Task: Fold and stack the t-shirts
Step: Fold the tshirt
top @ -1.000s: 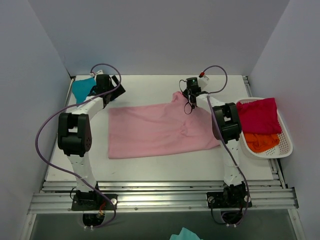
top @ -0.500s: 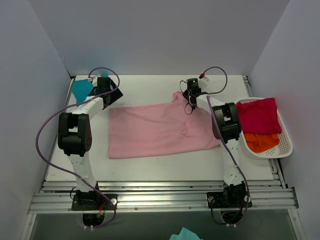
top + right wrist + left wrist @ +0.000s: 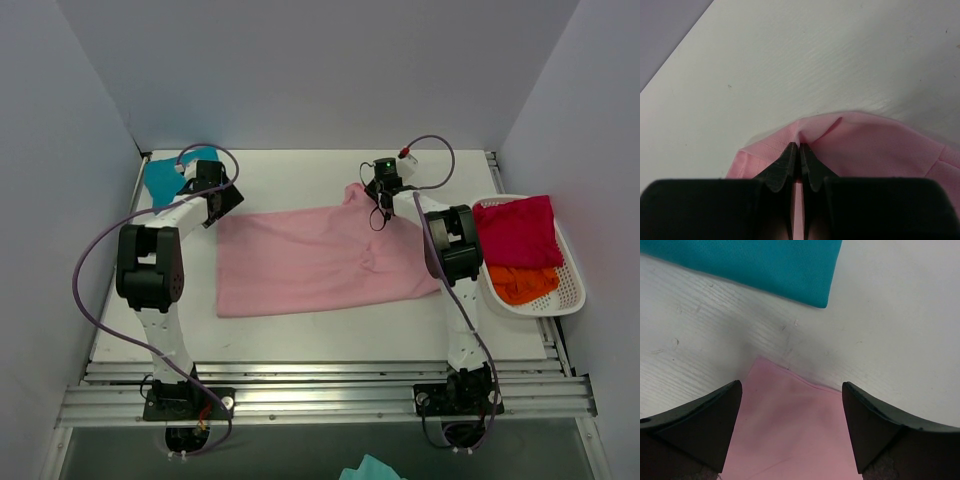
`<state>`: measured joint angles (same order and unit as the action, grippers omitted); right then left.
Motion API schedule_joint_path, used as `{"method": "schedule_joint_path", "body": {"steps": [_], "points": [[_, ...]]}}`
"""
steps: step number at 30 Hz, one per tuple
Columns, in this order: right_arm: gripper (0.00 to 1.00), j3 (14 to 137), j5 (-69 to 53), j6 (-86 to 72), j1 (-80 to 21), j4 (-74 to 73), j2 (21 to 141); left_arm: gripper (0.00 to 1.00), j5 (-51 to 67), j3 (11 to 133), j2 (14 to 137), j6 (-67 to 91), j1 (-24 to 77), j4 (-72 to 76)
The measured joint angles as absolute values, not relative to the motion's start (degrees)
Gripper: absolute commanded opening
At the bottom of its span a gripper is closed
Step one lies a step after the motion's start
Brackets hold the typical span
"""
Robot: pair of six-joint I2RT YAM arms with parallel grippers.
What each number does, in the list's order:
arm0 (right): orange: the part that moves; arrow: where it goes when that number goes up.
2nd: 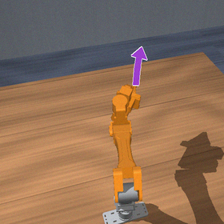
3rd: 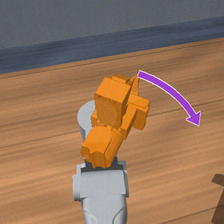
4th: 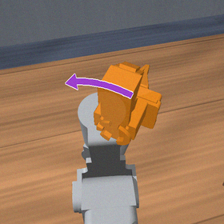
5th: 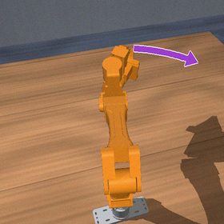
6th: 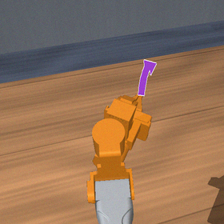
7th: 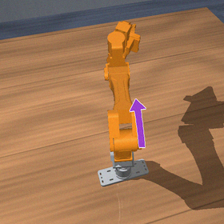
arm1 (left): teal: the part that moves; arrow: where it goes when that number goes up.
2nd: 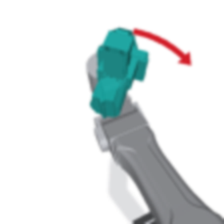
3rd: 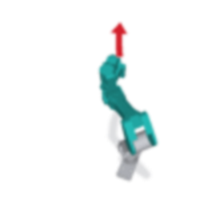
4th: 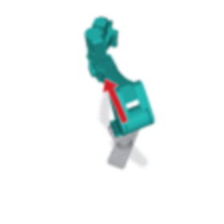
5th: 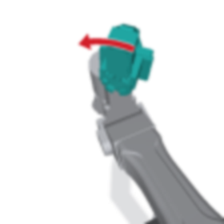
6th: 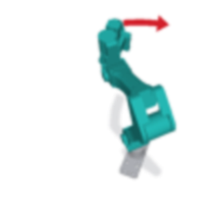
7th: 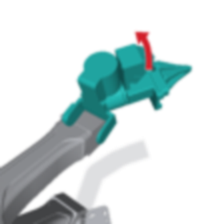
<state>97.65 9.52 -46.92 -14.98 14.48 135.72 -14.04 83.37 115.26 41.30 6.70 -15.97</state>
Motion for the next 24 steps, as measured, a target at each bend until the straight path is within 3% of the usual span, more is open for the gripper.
{"method": "schedule_joint_path", "body": {"steps": [12, 21, 24], "points": [[0.00, 97.06, 8.86, -47.75, -14.26, 15.66, 135.72, 0.86, -14.39, 84.36, 119.11, 41.32, 6.70, -16.16], [0.00, 96.86, 8.51, -47.97, -13.89, 16.05, 135.70, 0.67, -14.70, 85.86, 120.99, 41.56, 6.70, -16.10], [0.00, 96.66, 8.51, -47.99, -13.78, 16.40, 135.72, 0.56, -14.85, 86.70, 121.51, 41.76, 6.70, -16.27]]}}
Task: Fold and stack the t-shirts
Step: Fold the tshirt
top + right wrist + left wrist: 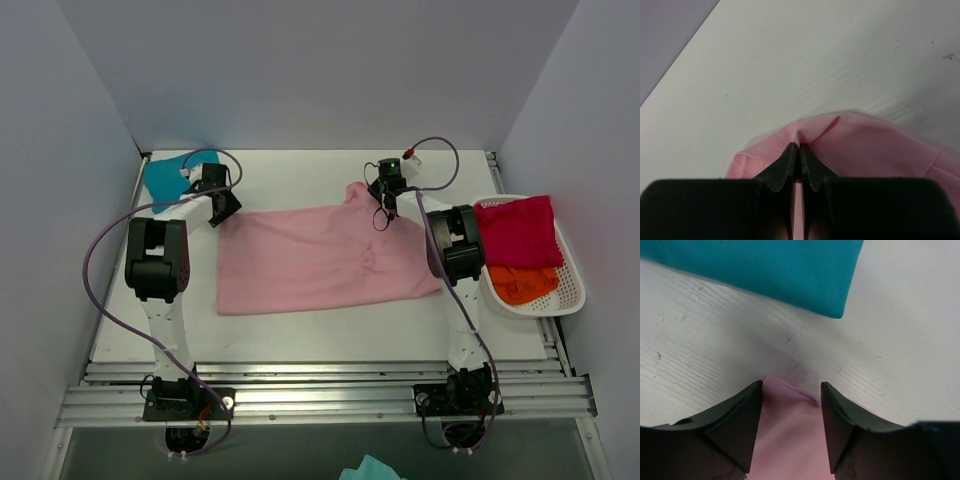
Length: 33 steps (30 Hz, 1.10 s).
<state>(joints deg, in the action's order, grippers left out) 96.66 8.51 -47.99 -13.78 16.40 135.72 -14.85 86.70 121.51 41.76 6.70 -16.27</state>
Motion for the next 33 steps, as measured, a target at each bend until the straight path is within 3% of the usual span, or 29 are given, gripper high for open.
{"method": "schedule_joint_path", "body": {"steps": [6, 11, 24, 33], "points": [[0.00, 96.42, 8.45, -48.01, -13.69, 16.86, 135.72, 0.31, -15.31, 88.62, 122.58, 42.52, 6.70, -18.17], [0.00, 96.05, 8.10, -48.18, -13.39, 17.61, 135.70, 0.03, -15.66, 90.54, 123.46, 43.31, 6.72, -19.59], [0.00, 94.52, 8.16, -47.90, -12.97, 17.06, 134.13, 0.02, -16.21, 91.66, 123.39, 42.33, 6.72, -20.56], [0.00, 90.56, 9.23, -47.57, -12.73, 15.09, 125.93, 0.02, -16.23, 89.80, 118.17, 41.36, 6.72, -19.90]]}}
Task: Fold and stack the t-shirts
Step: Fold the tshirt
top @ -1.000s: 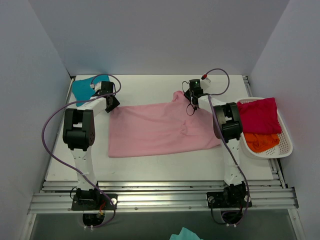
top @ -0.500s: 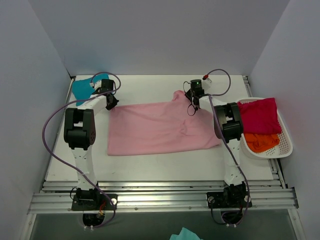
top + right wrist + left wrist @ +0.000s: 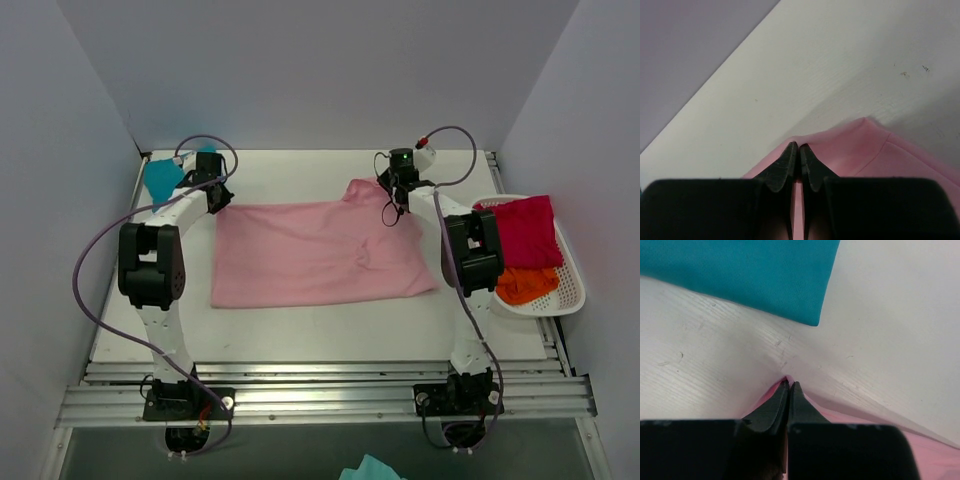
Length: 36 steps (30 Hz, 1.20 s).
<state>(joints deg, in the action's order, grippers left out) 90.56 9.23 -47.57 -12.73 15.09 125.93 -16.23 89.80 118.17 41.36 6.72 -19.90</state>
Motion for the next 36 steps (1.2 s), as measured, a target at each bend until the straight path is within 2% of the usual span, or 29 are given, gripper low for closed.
{"method": "schedule_joint_path", "body": {"steps": [5, 36], "points": [[0.00, 88.51, 10.44, -47.22, -12.84, 14.72, 120.46, 0.02, -16.21, 87.35, 114.69, 41.30, 6.72, -19.46], [0.00, 54.43, 22.00, -47.07, -22.37, 9.52, 82.21, 0.02, -15.05, 62.54, 89.08, 41.60, 7.55, -16.05]]}}
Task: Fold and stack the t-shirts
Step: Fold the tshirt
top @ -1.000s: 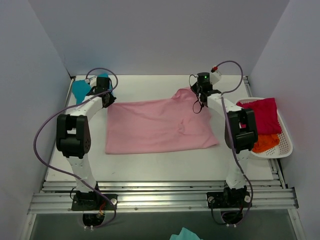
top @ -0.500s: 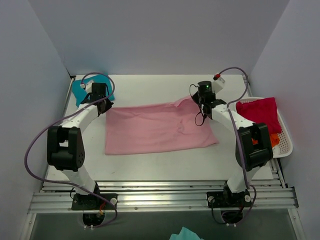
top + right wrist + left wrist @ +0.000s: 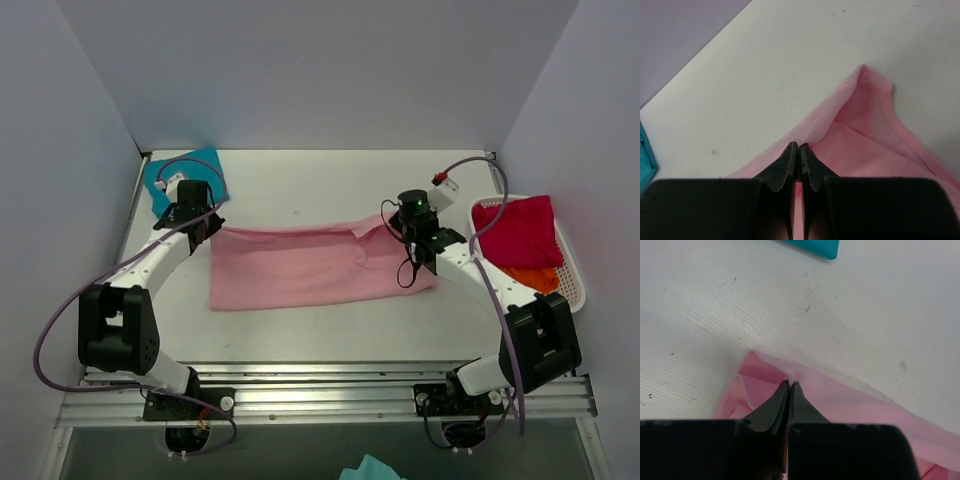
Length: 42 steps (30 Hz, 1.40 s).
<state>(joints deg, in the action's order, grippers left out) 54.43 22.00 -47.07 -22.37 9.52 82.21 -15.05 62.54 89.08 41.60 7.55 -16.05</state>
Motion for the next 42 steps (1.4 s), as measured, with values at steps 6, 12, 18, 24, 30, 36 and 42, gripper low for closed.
{"method": "schedule_joint_path", "body": {"steps": [6, 12, 18, 24, 30, 36, 42], "points": [[0.00, 47.53, 23.81, -47.11, -22.94, 7.22, 75.22, 0.02, -16.01, 57.93, 85.12, 41.91, 9.04, -15.66], [0.00, 41.74, 24.21, -48.16, -23.40, 6.11, 70.72, 0.02, -17.67, 52.58, 82.02, 43.03, 10.44, -15.64], [0.00, 36.29, 24.18, -50.98, -24.23, 5.72, 69.23, 0.02, -21.19, 50.70, 81.32, 44.49, 12.10, -16.36], [0.00, 31.09, 24.16, -55.55, -24.47, 5.80, 69.82, 0.05, -25.58, 48.84, 80.95, 47.51, 14.02, -17.69], [0.00, 28.18, 24.23, -59.55, -24.47, 6.15, 71.13, 0.78, -30.79, 45.74, 80.88, 51.77, 17.69, -21.76], [0.76, 25.32, 24.49, -64.18, -24.47, 6.00, 71.00, 0.94, -34.04, 44.40, 80.75, 56.42, 18.79, -25.71], [0.94, 24.91, 24.77, -65.41, -24.47, 4.56, 69.08, 0.94, -36.86, 44.07, 75.96, 57.87, 18.83, -28.69]]}}
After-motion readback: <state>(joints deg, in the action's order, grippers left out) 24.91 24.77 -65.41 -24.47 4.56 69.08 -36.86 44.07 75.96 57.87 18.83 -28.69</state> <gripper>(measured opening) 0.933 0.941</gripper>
